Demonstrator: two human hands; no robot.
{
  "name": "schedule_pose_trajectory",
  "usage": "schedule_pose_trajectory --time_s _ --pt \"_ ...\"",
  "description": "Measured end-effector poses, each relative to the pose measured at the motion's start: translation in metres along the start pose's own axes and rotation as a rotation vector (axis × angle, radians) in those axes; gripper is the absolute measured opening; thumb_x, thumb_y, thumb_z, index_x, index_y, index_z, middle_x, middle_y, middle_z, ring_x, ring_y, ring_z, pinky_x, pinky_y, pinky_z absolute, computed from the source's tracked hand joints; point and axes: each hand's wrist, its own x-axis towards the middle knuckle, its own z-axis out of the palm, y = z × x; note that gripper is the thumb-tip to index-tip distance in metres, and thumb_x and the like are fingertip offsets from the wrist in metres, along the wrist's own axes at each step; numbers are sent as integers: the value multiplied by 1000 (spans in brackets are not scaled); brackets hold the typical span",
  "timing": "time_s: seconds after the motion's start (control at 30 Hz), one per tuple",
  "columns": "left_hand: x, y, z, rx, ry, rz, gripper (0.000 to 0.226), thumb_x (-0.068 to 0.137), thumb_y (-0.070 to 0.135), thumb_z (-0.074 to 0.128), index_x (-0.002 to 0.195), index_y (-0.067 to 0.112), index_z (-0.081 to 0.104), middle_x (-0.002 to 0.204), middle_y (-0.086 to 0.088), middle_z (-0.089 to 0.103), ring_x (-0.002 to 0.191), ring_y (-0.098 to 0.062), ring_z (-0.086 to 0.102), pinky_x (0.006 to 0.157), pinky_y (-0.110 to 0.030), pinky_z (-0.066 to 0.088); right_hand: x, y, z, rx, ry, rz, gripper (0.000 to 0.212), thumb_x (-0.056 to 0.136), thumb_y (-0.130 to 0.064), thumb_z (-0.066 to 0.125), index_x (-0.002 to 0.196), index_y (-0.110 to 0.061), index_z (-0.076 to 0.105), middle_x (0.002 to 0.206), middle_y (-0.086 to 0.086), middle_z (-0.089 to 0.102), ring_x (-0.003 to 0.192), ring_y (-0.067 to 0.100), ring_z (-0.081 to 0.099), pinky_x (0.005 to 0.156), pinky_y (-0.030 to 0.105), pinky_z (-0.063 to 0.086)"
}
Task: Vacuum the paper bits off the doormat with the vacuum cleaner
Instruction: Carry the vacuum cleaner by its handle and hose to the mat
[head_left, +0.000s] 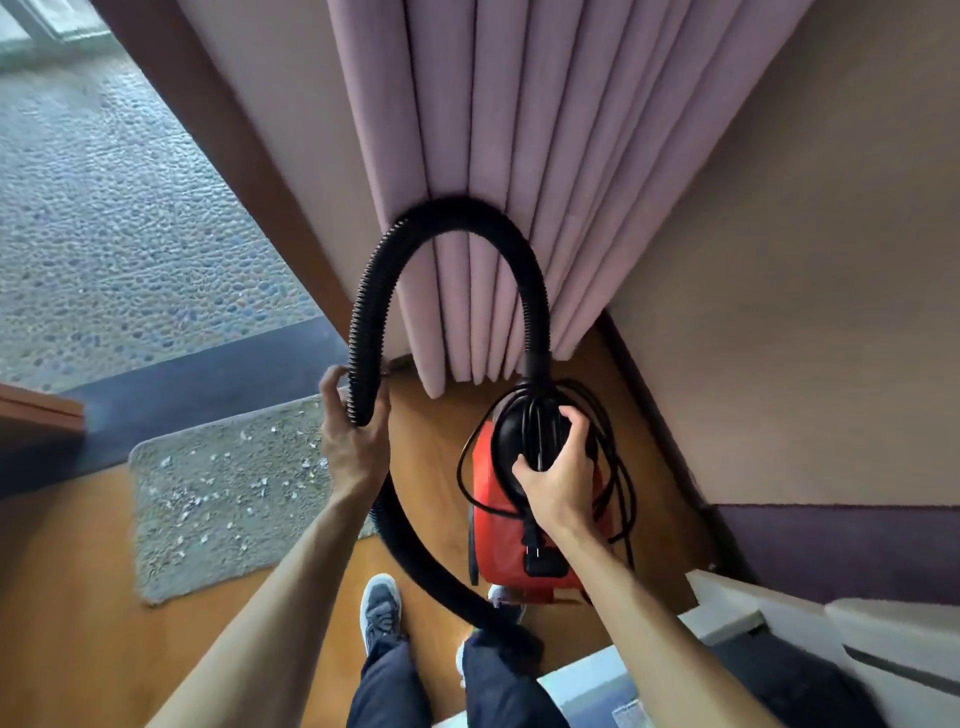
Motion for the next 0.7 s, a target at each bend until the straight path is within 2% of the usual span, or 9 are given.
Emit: schedule_pose_trajectory --time_s 0.17,0.23,0.33,0.37,0.43,0.53,0.6,0.7 --pt "5 -54 22 35 46 -59 40 95 31 65 127 34 41 72 -1 51 58 -21 52 52 -30 41 29 55 31 -66 -53 6 67 79 -4 76 134 -20 41 99 -7 61 81 0 58 65 -4 40" --pt "6 -82 32 36 43 -76 42 95 30 65 129 35 40 75 1 53 60 -18 53 53 -29 41 44 80 43 -90 -73 11 66 79 -2 76 134 -17 42 94 -15 58 80 -2 58 66 -6 37" --pt "11 -124 50 70 23 -79 44 95 28 66 128 36 39 83 1 55 65 -19 54 58 -31 44 65 119 59 -125 -99 30 66 79 -1 77 134 -15 44 91 -27 49 82 -16 55 68 -6 36" --pt "13 -137 57 86 17 -90 44 95 28 66 129 35 39 82 3 55 65 -21 55 58 -32 45 72 133 64 -132 -102 35 66 78 -1 77 134 -15 44 92 -28 48 83 -13 55 69 -7 35" --pt "17 -164 72 139 4 -109 44 94 31 66 128 36 39 75 2 56 62 -26 56 56 -34 45 83 160 77 -141 -102 36 68 78 -1 77 135 -16 43 94 -28 48 86 -1 54 71 -7 34" --pt "20 -202 95 171 -17 -140 43 94 36 66 127 41 39 80 -9 64 63 -35 60 55 -42 49 98 199 98 -138 -92 47 69 79 0 77 136 -15 42 100 -23 49 92 -1 51 72 -9 33" --pt "22 -229 111 185 -30 -160 43 94 38 65 127 42 38 90 -7 67 68 -32 62 56 -35 46 108 224 111 -134 -87 59 68 79 1 76 136 -16 42 100 -24 49 88 -9 54 71 -10 32" --pt "25 -263 134 193 -68 -157 43 95 36 63 131 37 39 90 -3 64 68 -26 59 56 -30 42 125 263 128 -138 -80 68 70 78 -1 78 136 -17 42 113 -15 51 94 -8 47 74 -10 30"
